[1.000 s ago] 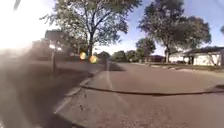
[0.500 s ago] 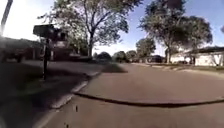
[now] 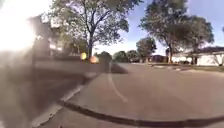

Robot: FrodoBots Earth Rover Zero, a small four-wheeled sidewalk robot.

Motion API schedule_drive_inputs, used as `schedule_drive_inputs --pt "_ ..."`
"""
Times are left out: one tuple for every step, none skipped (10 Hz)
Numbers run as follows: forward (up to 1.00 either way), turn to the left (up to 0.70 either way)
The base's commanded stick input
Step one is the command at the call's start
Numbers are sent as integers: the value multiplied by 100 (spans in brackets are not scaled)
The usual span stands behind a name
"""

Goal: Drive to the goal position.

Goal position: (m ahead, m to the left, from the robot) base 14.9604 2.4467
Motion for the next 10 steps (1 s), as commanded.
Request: schedule_drive_inputs --pt "100 0" --pt "100 0" --pt "100 0" --pt "100 0" --pt "100 0" --pt "100 0" --pt "100 0" --pt "100 0" --pt "100 0" --pt "100 0"
